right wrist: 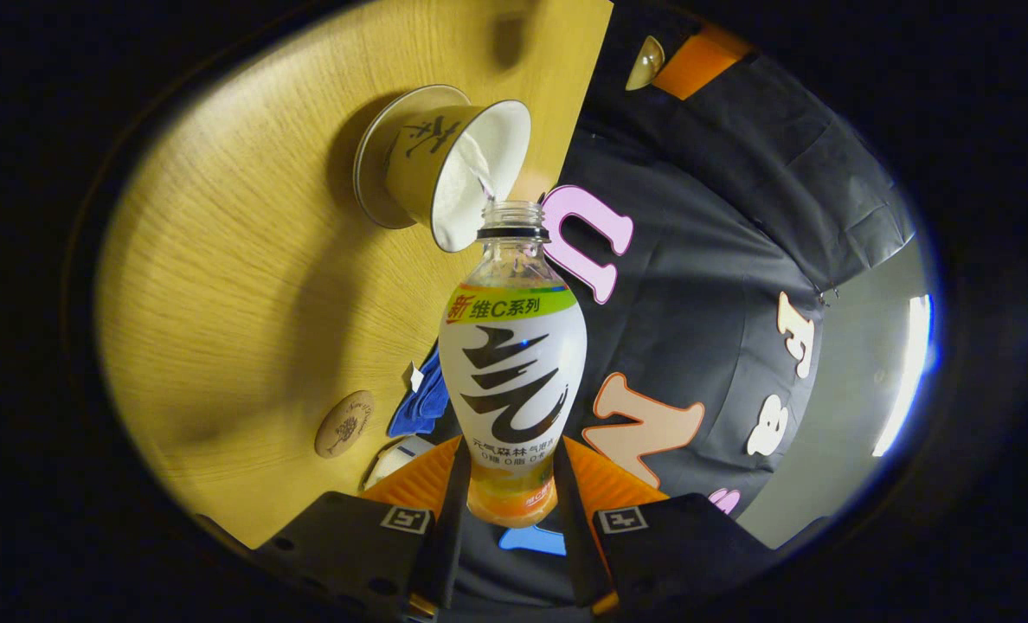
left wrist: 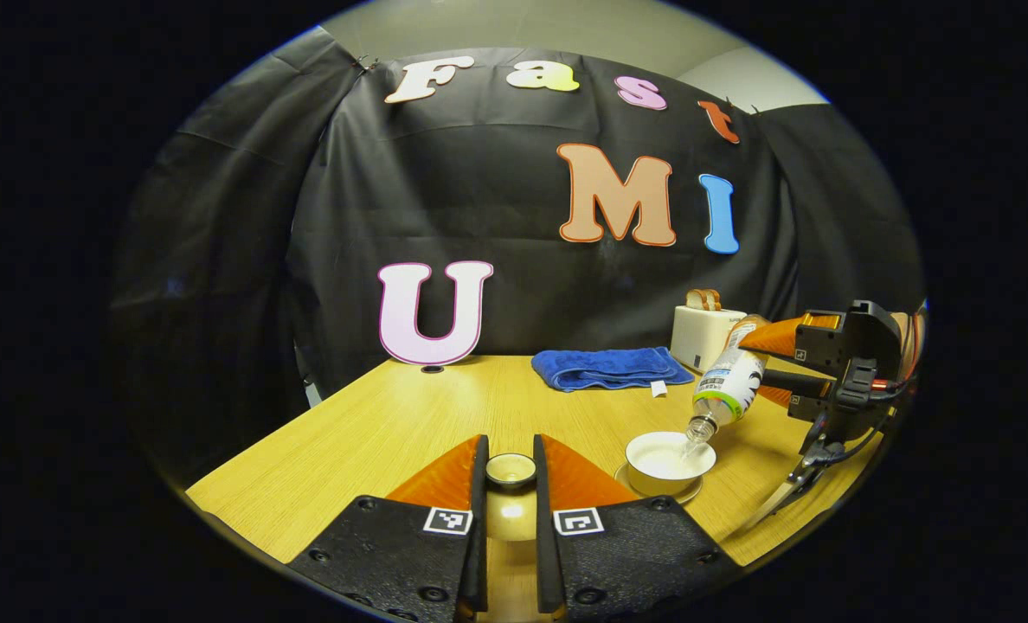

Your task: Open the teacup lid with one hand, grasp the water bottle and pour water into the teacup with the other hand; after pouring, place the water bottle on the coaster and then close the teacup lid.

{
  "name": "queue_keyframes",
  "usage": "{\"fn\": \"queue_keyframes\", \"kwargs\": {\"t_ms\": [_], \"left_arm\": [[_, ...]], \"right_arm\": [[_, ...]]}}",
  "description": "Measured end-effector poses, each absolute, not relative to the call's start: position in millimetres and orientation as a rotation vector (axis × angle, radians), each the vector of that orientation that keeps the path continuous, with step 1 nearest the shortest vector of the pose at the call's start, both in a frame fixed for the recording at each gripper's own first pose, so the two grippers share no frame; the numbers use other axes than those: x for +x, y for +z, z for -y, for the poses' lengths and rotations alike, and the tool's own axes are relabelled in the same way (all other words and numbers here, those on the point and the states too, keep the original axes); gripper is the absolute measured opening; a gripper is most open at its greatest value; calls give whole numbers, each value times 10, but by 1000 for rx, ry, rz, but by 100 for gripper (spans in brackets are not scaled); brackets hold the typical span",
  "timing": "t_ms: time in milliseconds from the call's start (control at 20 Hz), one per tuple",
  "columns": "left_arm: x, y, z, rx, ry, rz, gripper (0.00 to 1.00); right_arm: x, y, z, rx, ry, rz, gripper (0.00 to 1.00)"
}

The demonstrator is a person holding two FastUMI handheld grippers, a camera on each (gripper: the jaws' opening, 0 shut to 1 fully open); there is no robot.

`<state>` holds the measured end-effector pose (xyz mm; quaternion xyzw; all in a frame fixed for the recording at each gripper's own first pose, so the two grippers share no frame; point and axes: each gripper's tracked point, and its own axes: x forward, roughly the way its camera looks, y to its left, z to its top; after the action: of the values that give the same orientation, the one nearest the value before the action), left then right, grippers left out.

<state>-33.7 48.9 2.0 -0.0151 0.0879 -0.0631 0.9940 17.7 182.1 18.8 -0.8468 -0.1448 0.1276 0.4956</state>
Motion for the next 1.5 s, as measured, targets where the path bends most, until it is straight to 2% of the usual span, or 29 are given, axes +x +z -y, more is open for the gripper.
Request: {"fn": "queue_keyframes", "kwargs": {"t_ms": [300,550,650,1050,1500], "left_arm": [[-341,19,-464,-31,-136,-177,19],[-331,3,-466,-31,-138,-178,19],[-332,9,-472,-31,-135,-179,19],[-315,119,-397,-2,-146,-165,19],[-320,205,-249,6,-167,-166,19]], "right_arm": [[203,270,-1872,-2160,293,409,55],[210,220,-1861,-2145,326,357,55],[247,158,-1809,-2070,374,290,55],[174,27,-1732,-1794,437,148,55],[126,-144,-1684,-1300,522,-85,56]]}}
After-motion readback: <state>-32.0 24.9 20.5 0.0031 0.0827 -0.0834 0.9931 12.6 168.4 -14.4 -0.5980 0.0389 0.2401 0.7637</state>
